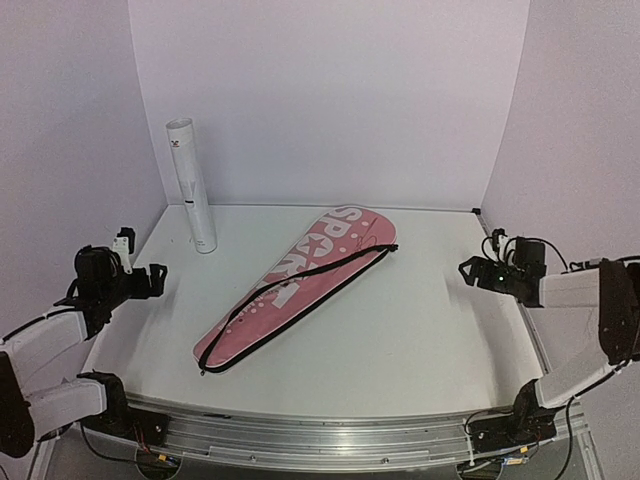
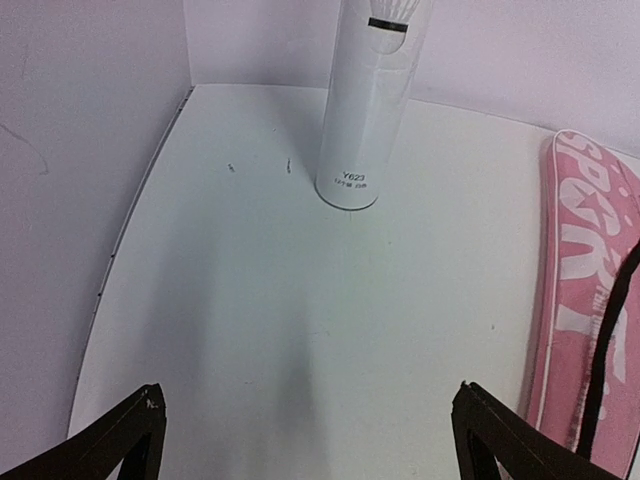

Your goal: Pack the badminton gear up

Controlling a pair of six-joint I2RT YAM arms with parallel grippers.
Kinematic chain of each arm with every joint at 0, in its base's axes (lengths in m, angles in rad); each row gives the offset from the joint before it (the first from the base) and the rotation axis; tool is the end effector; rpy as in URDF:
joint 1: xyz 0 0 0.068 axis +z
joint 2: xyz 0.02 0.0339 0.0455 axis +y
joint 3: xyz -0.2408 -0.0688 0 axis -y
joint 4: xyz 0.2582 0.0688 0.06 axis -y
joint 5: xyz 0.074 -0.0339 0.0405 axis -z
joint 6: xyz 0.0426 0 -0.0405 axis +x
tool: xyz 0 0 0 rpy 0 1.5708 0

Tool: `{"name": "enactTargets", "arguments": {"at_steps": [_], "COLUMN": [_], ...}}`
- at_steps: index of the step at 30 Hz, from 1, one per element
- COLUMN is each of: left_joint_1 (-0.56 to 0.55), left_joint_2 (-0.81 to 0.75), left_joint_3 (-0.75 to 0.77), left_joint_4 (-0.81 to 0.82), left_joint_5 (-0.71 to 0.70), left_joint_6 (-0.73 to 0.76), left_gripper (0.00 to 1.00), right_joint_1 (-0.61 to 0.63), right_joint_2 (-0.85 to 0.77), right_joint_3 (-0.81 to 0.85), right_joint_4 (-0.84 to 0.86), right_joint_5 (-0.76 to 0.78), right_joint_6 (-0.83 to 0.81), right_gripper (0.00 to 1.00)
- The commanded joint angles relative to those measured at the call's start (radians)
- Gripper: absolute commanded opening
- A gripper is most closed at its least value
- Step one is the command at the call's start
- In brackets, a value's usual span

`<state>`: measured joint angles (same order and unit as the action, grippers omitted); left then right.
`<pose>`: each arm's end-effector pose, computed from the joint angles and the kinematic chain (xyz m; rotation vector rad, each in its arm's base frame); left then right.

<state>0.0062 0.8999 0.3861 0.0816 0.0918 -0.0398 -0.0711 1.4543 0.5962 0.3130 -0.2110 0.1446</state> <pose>0.2304 -0.0025 0.1787 0.0128 2.0028 -0.1135 0.3050 -0.0128 0.1366 0.1020 2.1114 0.2669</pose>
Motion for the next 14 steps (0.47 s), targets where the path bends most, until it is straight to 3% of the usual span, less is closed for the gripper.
{"name": "enactTargets", "arguments": {"at_steps": [1,5,14], "left_joint_1": [0.020,0.020,0.020], "left_joint_2": [-0.021,-0.012,-0.010], "left_joint_3": [-0.068,-0.083,-0.083], "left_joint_4": [0.149,0.159,0.136], "left_joint_5": [-0.049,-0.082,-0.034], "left_joint_6": [0.087,0.068,0.052], "left_gripper": [1.00,0.99,1.00], "right_joint_1": [0.002,0.002,0.002], "right_joint_2": [-0.087,-0.122,-0.144], "right_joint_3": [-0.123,-0.223,-0.271], "right_joint_4": [0.270,0.386,0.403], "right_joint_5": [0.012,0.018,0.000], "right_joint_6": [-0.080,-0.081,-0.112], "right_gripper": [0.89,0.90,0.90]}}
